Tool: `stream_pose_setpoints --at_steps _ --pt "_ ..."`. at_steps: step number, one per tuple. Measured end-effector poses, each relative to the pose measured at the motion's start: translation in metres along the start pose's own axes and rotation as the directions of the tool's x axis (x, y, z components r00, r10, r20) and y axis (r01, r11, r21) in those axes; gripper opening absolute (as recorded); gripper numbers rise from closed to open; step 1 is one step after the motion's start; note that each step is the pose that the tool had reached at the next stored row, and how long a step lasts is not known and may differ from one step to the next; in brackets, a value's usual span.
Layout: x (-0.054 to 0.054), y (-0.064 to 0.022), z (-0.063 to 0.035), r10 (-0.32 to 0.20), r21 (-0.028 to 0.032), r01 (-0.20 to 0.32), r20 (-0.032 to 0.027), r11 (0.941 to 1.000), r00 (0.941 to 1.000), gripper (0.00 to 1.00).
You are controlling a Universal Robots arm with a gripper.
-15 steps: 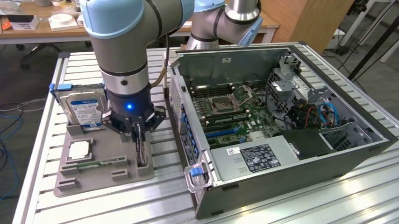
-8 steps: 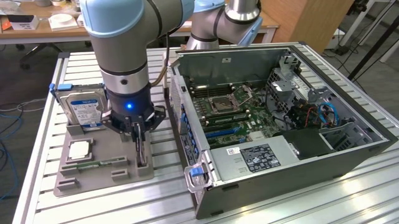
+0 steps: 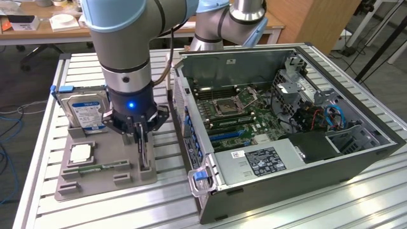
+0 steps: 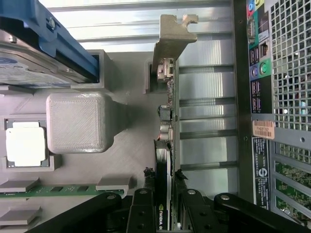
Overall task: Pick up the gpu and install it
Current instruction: 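Pick up the gpu and move the gpu toward the slot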
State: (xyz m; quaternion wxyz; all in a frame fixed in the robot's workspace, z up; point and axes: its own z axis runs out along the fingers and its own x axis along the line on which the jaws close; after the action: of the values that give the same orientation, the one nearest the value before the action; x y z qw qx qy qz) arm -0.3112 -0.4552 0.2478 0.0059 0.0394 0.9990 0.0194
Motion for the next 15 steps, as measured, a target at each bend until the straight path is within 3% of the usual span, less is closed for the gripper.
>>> stream_pose_setpoints --at_steps 15 --pt "0.000 0.0006 -0.0164 0.000 0.0001 0.000 0.0001 1.0000 1.0000 0.26"
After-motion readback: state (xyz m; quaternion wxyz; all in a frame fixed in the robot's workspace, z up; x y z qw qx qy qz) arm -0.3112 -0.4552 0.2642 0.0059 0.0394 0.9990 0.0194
